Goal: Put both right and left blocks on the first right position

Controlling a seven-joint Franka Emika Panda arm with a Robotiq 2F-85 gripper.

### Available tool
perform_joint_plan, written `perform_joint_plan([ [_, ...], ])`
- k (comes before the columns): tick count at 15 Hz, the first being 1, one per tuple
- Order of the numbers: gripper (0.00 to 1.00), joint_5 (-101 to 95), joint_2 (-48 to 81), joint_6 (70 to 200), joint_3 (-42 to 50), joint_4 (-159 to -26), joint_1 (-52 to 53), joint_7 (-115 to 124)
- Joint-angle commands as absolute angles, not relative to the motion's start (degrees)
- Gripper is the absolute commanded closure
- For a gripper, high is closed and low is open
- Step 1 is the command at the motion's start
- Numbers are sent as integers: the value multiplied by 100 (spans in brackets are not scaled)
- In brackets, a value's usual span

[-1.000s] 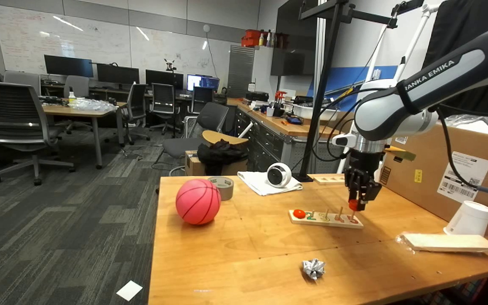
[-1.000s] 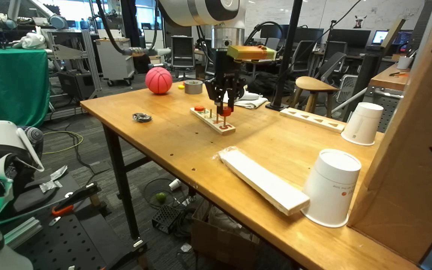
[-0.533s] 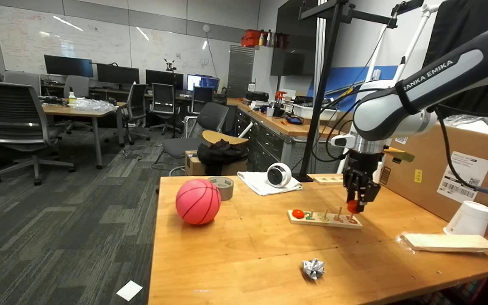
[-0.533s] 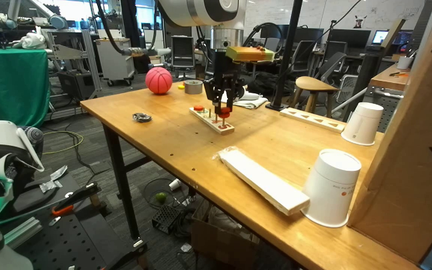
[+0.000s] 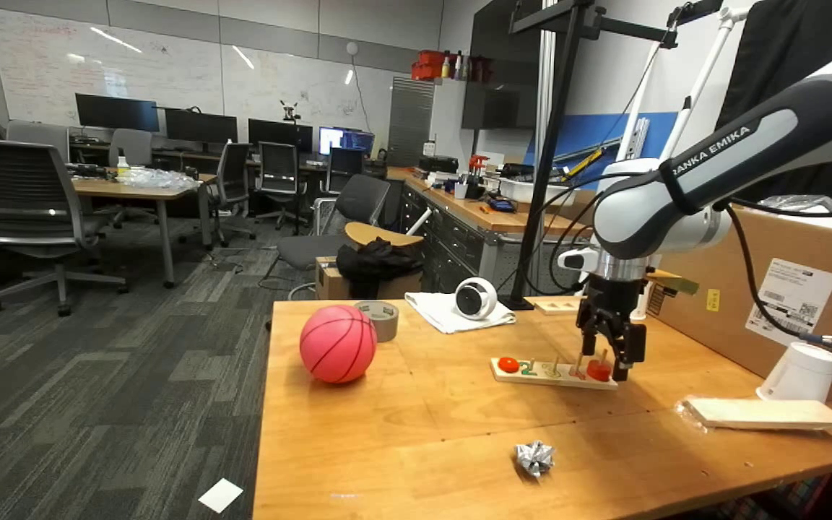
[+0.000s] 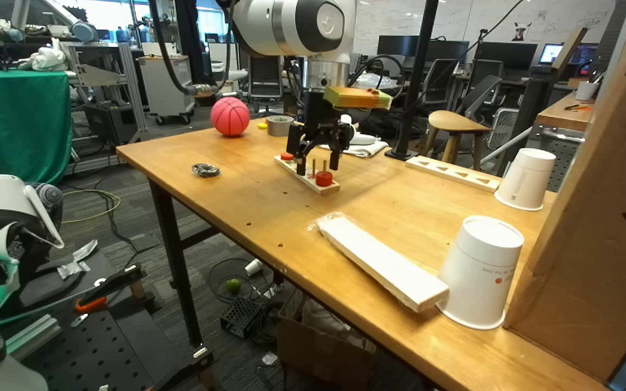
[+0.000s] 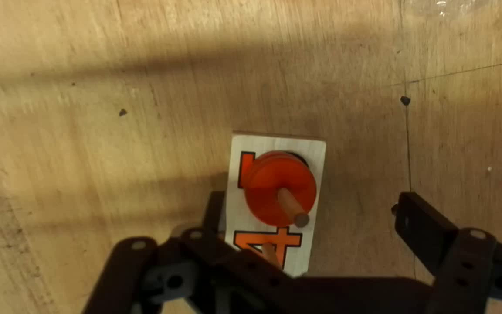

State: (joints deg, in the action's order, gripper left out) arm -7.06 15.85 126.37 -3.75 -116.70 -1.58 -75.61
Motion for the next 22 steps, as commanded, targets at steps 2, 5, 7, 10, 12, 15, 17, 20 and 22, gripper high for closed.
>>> perform_joint_plan([
  [2, 0, -444, 1539, 12647, -505, -11619, -178, -7745],
  [5, 0, -362, 1527, 12704, -641, -11572, -103, -7830],
  [7, 0, -369, 1542, 12723, -752, -11499, -49, -7883],
  [10, 0, -378, 1612, 12742, -868, -11387, 36, -7943],
  [12, 0, -395, 1658, 12776, -908, -11333, 90, -7972],
  [15, 0, -405, 1797, 12778, -946, -11164, 162, -7974],
  [17, 0, -442, 1917, 12763, -960, -11011, 214, -7921],
  [20, 0, -535, 2112, 12768, -952, -10744, 299, -7803],
  [22, 0, -542, 2235, 12726, -936, -10565, 348, -7661],
])
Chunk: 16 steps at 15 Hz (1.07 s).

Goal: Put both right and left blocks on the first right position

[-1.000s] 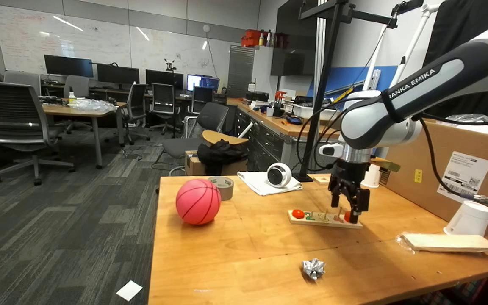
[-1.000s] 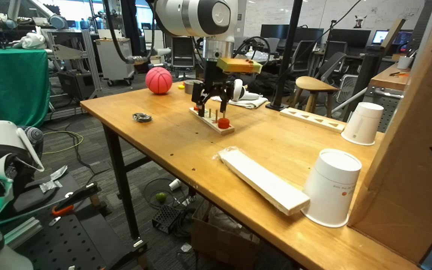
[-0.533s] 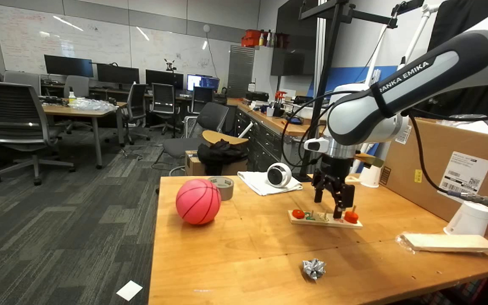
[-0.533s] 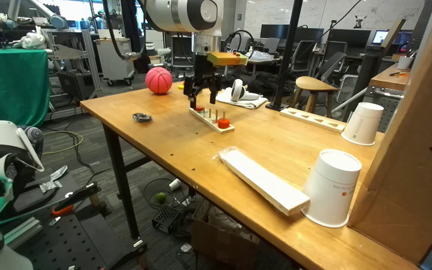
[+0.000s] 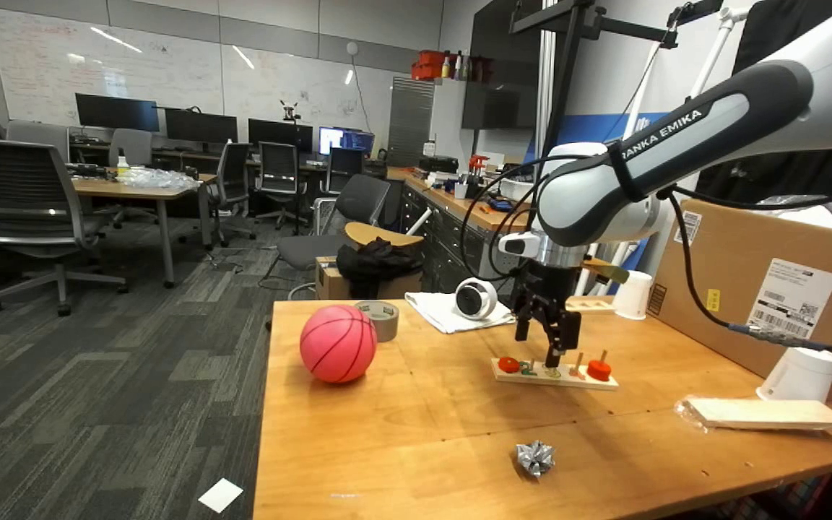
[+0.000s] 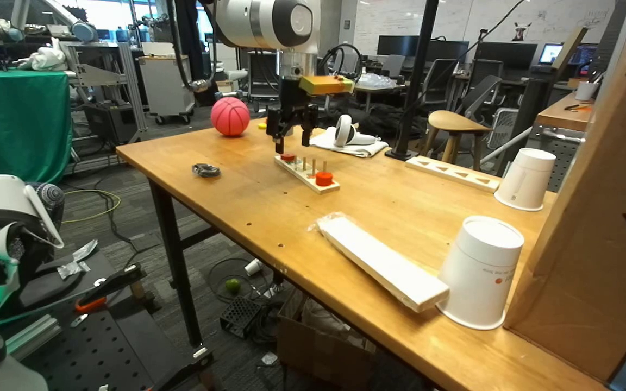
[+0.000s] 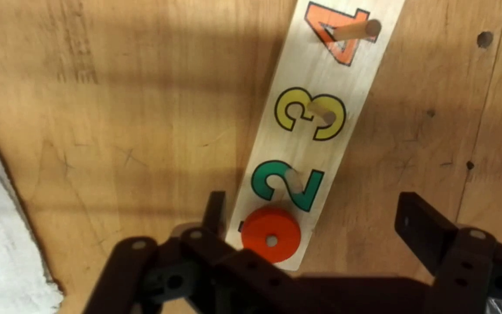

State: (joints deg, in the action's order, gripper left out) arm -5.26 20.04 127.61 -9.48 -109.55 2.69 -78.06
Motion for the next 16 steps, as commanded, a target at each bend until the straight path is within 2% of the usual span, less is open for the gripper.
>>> perform_joint_plan([
  [1, 0, -595, 2283, 12713, -910, -10500, 391, -7523],
  [16, 0, -751, 2556, 12694, -937, -10335, 559, -6705],
])
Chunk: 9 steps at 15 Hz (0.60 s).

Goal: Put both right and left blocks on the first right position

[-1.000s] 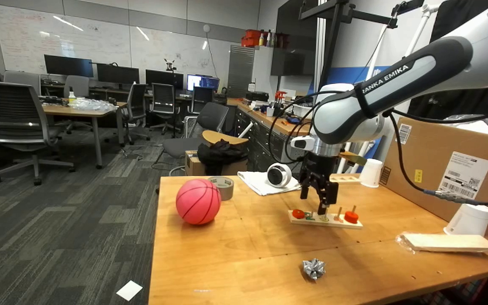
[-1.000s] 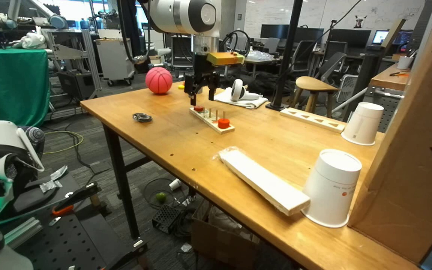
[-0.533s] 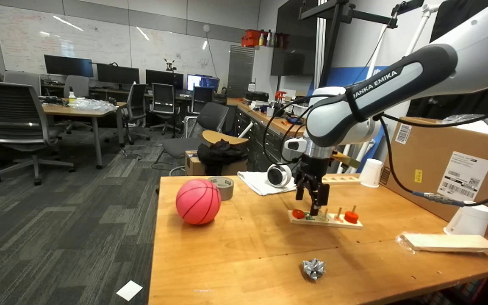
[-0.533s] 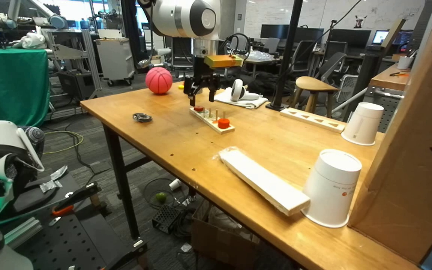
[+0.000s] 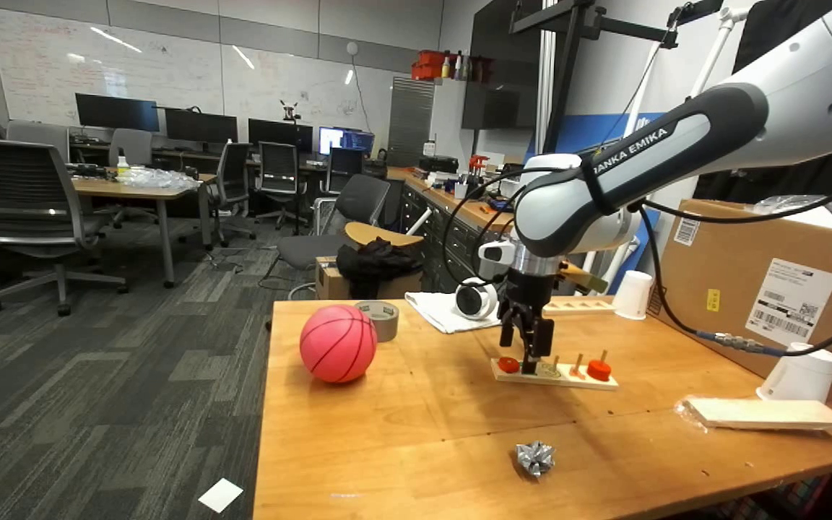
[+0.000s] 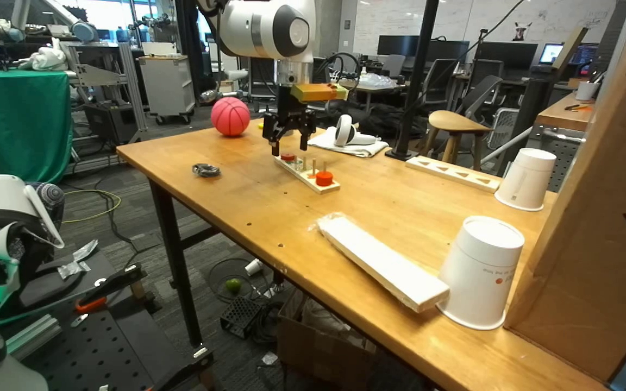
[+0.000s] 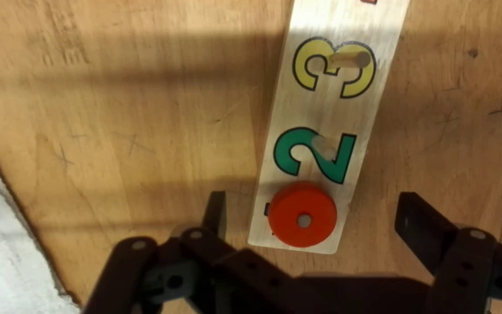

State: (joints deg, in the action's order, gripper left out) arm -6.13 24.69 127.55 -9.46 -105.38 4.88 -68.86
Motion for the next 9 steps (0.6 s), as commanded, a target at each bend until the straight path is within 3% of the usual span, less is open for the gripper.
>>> perform_joint_plan([
  [1, 1, -779, 2563, 12698, -932, -10336, 570, -6678],
  [2, 19, -794, 2565, 12692, -932, -10335, 574, -6663],
  [4, 30, -823, 2577, 12688, -930, -10337, 585, -6635],
  [9, 70, -913, 2625, 12658, -934, -10321, 587, -6583],
])
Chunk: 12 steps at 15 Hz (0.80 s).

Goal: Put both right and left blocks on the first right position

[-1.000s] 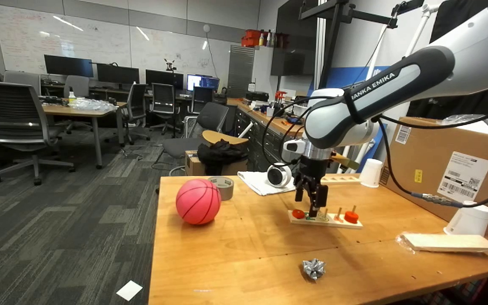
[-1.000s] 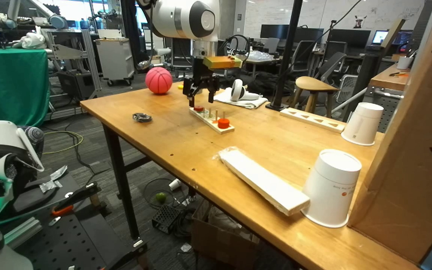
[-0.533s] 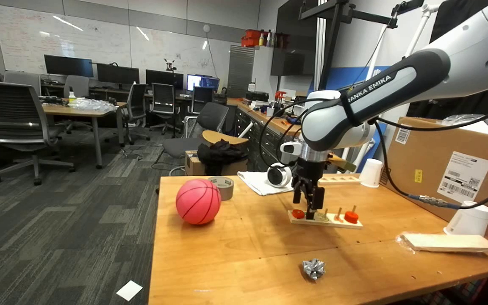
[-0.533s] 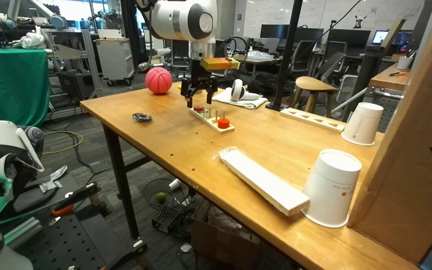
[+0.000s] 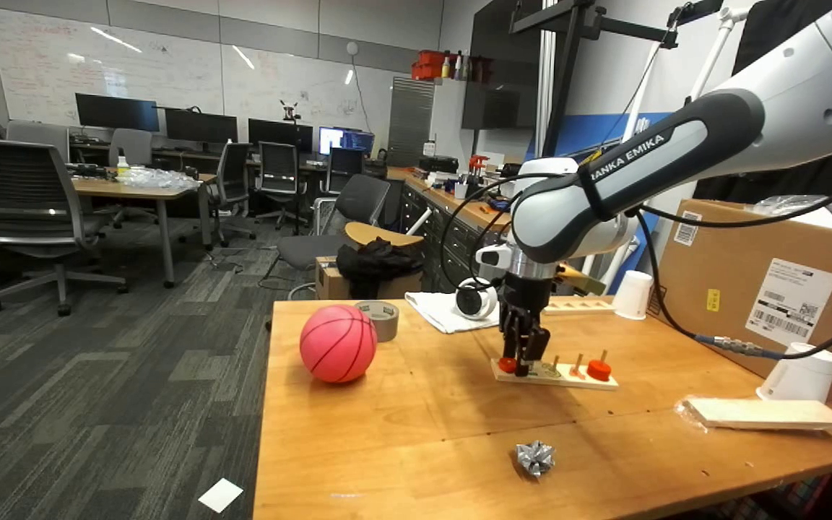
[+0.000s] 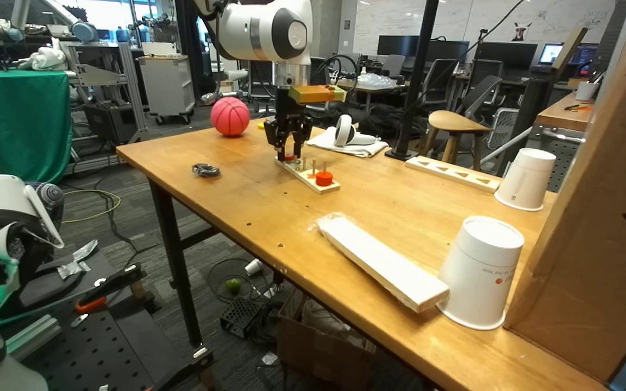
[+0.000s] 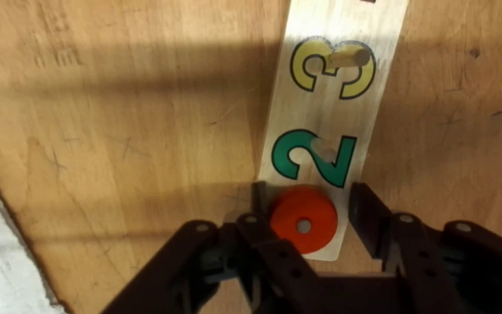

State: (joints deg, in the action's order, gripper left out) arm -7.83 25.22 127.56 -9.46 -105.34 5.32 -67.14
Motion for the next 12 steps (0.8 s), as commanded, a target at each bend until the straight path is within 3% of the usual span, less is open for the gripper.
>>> perform_joint_plan([
  [1, 79, -934, 2627, 12656, -933, -10302, 588, -6568],
  [12, 76, -1215, 2465, 12622, -855, -10288, 577, -6501],
])
